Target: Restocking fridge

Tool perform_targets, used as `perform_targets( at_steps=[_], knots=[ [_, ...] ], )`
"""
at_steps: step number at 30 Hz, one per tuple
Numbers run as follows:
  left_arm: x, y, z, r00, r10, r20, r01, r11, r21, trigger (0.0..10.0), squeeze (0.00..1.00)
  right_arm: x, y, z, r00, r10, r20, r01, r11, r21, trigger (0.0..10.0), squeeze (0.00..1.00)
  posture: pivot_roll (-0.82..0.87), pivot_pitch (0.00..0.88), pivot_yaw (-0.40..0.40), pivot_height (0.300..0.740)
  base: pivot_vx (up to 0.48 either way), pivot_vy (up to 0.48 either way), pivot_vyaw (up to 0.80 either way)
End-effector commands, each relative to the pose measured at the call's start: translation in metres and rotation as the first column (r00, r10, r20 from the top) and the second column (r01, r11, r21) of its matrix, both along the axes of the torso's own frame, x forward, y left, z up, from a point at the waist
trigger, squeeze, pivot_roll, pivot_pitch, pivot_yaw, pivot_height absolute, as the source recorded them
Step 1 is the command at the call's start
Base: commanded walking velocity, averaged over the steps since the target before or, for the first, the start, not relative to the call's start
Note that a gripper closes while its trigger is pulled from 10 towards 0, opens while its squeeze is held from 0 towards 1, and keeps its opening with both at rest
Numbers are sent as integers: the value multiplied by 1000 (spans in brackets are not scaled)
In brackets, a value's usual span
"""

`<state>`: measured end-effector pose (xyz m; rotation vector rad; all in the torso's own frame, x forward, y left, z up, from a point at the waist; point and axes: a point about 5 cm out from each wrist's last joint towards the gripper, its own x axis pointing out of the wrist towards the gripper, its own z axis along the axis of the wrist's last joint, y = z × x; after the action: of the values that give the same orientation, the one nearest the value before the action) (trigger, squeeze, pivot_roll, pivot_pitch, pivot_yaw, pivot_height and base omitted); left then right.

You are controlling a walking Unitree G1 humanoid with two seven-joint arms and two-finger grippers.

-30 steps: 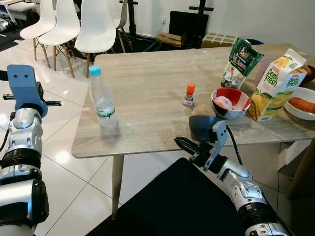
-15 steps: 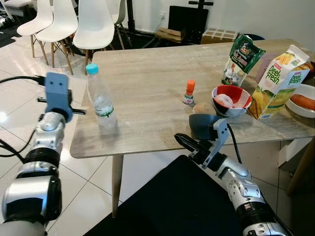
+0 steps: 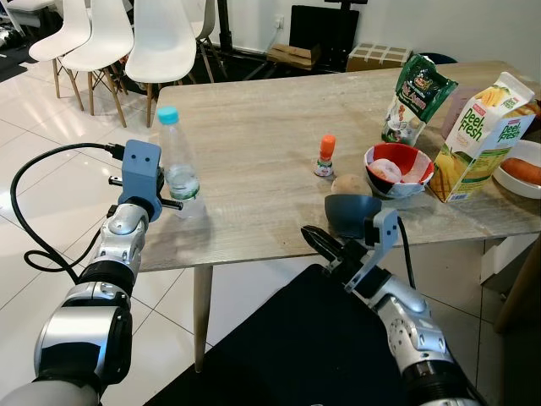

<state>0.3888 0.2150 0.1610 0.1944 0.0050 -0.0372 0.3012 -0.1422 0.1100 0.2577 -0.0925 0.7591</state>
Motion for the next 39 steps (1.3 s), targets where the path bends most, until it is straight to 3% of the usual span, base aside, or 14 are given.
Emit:
perform_targets(
  at_steps=[1,13,25,30,34,39],
  knots=[
    [-1,-3,-7,1000,-10,-22,10,1000,-10,0,0,-2,2,2,1000,2,20,-2,1000,2,10000,0,-98,138,53,740,0,0,0],
    [-5,-16,-20,998,-49,-37,47,997,-56,588,0,-6,11,2,999,2,35,-2,1000,3,10000,0,-101,137,54,740,0,0,0],
    [-9,-60,-39,973,-211,-98,203,976,-81,314,0,-6,11,4,999,1,41,-1,1000,0,10000,0,-106,133,59,740,0,0,0],
    [-9,-66,-40,969,-229,-95,222,972,-80,275,0,-6,11,4,999,0,40,0,1000,0,10000,0,-104,133,59,740,0,0,0],
    [-11,-83,-42,950,-298,-89,292,953,-76,235,0,-6,12,3,999,2,39,-2,1000,1,10000,0,-102,131,62,740,0,0,0],
    [-13,-92,-44,937,-337,-91,330,940,-79,353,0,-6,12,3,999,0,40,0,1000,2,10000,0,-101,129,66,740,0,0,0]
  ],
)
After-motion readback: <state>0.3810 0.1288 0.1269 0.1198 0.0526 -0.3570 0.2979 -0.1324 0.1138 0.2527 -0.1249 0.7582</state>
